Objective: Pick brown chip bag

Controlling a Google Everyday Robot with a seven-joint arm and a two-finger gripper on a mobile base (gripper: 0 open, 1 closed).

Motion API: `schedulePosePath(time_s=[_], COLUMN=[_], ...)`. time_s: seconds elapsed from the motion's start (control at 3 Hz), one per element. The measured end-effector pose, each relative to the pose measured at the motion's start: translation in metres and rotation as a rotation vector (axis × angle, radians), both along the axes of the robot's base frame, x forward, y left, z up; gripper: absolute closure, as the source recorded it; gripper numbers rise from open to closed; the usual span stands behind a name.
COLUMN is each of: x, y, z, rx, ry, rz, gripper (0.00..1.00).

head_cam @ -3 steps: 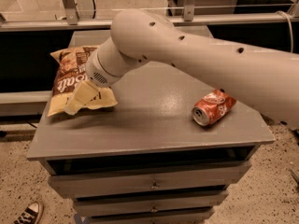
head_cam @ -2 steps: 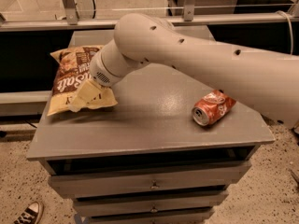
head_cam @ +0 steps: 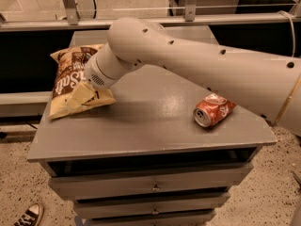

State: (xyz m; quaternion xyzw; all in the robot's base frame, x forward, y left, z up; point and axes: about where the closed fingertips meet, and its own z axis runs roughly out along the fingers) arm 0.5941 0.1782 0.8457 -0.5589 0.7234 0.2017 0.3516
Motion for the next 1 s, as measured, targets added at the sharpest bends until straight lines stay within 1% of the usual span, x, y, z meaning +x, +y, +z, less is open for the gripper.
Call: schedulePosePath(time_s=[0.33,0.67,1.0], x=[0.002,0.002,0.003], y=[-0.001,-0.003,-0.002], z=[0.001,0.007,0.028], rx=[0.006,0.016,0.089], ry=[-0.004,-0.015,-0.053], rz=[-0.005,-0.009,0.002], gripper=[0.49,0.72,0.96])
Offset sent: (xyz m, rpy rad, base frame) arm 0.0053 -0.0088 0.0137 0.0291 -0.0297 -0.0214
